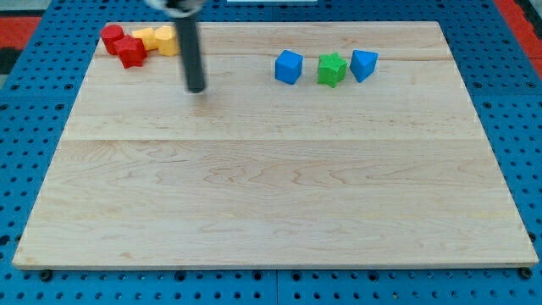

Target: Move the red star to the middle of the board

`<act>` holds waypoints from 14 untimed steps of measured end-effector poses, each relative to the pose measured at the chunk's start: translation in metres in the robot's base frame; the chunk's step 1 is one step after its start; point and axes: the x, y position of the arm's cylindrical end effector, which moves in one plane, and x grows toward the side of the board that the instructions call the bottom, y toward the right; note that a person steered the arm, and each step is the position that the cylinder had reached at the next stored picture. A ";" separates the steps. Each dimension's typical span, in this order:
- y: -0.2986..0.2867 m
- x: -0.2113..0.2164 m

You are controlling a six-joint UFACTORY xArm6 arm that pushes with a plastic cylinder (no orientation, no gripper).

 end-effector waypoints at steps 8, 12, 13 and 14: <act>-0.095 -0.106; -0.100 -0.022; -0.041 -0.019; -0.054 -0.034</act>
